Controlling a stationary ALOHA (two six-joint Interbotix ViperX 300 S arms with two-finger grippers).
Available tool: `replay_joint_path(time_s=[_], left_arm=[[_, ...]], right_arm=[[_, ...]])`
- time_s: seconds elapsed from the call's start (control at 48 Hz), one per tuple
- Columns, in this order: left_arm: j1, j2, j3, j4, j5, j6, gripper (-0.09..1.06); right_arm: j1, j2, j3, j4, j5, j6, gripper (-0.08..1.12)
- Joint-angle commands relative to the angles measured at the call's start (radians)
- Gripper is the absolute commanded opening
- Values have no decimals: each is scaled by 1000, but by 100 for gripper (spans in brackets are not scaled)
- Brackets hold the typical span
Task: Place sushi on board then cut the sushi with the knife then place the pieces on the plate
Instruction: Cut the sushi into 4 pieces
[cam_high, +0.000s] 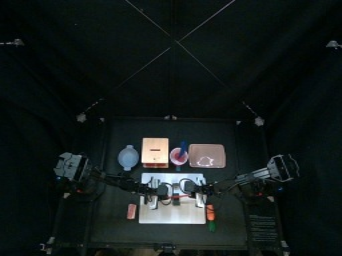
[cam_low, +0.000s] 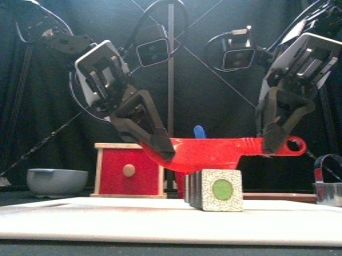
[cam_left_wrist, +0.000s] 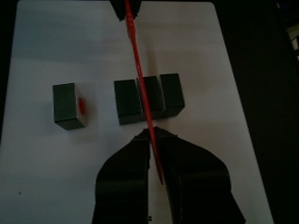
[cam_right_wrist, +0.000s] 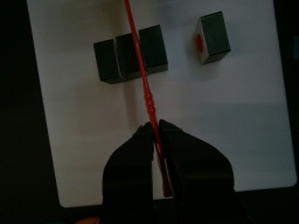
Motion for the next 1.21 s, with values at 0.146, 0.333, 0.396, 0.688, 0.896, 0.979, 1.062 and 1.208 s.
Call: replay_joint_path(time_s=[0.146, 0.333, 0.396, 0.688, 0.896, 0.979, 1.062, 1.208], left_arm=[[-11, -32, -20, 21, -3, 3, 48], [-9, -29, -18, 28, -5, 3, 48], [-6, -28, -17, 29, -5, 2, 48], [6, -25, -15, 29, -5, 3, 48], [6, -20, -14, 32, -5, 3, 48], [6, -20, -14, 32, -5, 3, 48], [6, -20, -14, 31, -5, 2, 48], [8, -18, -14, 29, -5, 0, 48]], right_arm=[[-15, -40, -15, -5, 2, 5, 36], [-15, -38, -9, -5, 3, 6, 36], [-17, -38, -8, -5, 3, 6, 36], [-20, -38, -8, -6, 3, 5, 36], [-20, -25, -5, -3, 3, 6, 36], [-20, -23, -5, -3, 3, 6, 36], [-20, -25, -5, -2, 3, 6, 36], [-20, -23, -3, 2, 2, 6, 36]])
